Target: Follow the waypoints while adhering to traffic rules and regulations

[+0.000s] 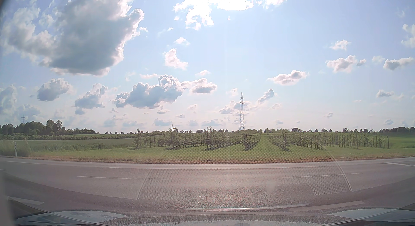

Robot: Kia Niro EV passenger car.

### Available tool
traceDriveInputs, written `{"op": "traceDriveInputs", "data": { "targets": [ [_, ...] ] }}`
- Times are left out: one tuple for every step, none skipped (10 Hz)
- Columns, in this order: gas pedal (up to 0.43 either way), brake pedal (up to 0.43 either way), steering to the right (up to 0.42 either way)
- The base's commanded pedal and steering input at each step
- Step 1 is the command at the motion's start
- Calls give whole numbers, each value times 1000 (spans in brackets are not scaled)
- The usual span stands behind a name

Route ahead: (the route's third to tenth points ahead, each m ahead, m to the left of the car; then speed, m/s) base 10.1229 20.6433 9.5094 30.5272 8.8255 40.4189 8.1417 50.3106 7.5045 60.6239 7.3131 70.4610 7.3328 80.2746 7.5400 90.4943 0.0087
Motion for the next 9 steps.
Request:
{"op": "traceDriveInputs", "data": {
  "targets": [
    [0, 402, 0],
    [0, 402, 0],
    [0, 402, 0],
    [0, 402, 0],
    [0, 402, 0],
    [0, 409, 0],
    [0, 402, 0],
    [0, 409, 0],
    [0, 402, 0]
  ]
}}
